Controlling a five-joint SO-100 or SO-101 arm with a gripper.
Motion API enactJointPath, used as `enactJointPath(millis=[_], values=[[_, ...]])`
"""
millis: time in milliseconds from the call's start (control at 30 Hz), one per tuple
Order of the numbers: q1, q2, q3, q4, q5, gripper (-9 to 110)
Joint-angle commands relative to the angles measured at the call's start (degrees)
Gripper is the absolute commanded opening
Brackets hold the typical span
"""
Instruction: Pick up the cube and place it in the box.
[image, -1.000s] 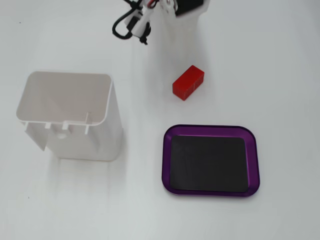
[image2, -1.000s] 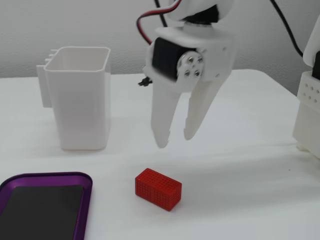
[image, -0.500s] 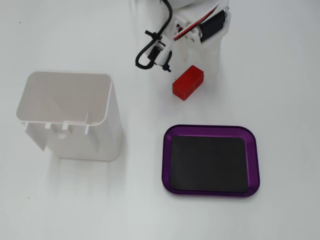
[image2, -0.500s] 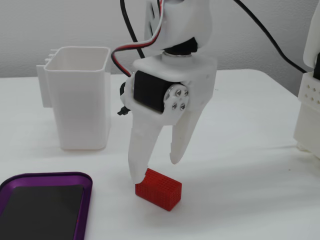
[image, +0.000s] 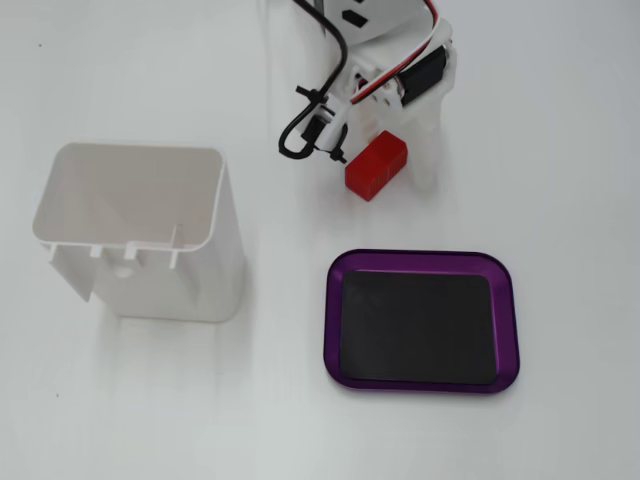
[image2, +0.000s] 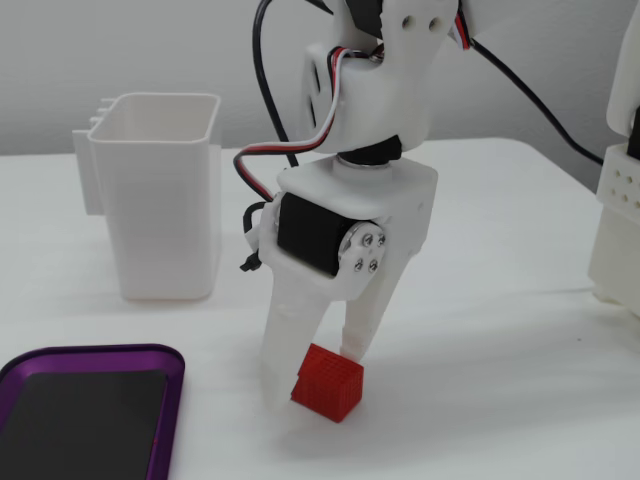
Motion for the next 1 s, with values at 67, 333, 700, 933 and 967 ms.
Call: enactJointPath(millis=[67,333,700,933,967], values=[[0.2,0.2,1.8,-2.6,-1.8,22],[0.7,-4.5,3.2,-5.0,-2.0,17],[-0.2,-9.2,2.4,-4.2,-1.8,8],[-0.1,-1.4,1.8,-3.2,0.1,-1],[-0.2,1.2,1.8,-2.2,1.2,-1]])
